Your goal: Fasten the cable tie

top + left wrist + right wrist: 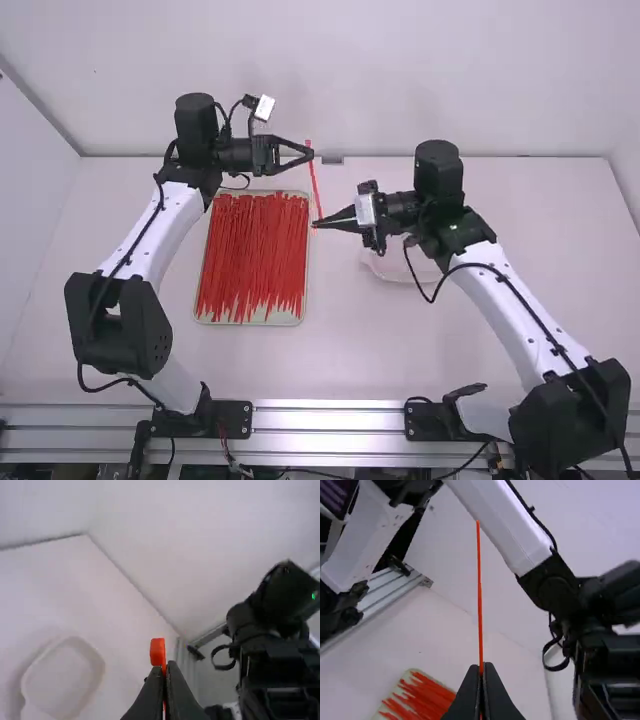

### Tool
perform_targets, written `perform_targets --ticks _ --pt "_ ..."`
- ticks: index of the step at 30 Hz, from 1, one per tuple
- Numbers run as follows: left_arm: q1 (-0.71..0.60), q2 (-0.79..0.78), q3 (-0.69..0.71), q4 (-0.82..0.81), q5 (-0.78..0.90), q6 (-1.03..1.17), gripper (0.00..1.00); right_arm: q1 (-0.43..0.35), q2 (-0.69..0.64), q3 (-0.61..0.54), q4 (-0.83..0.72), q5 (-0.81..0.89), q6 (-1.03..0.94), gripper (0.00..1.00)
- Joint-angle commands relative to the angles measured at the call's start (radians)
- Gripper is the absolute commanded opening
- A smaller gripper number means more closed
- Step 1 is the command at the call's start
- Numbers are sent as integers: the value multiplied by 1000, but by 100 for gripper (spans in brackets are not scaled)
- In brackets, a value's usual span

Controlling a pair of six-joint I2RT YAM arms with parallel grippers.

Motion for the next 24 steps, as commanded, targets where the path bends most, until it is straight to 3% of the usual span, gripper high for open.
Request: perform_targets --ticks 1,8,16,19,24 --pt "-2 -6 18 6 62 211 2 0 15 24 -10 2 64 0" --pt "-1 -6 18 10 76 388 2 0 68 24 9 -41 193 0" --pt "-2 -6 18 5 67 822 2 -6 103 24 305 -35 890 0" --pt "0 -6 18 6 68 927 2 4 103 24 377 21 1087 0" --pt "4 -6 18 6 68 1056 2 7 103 24 404 112 1254 0"
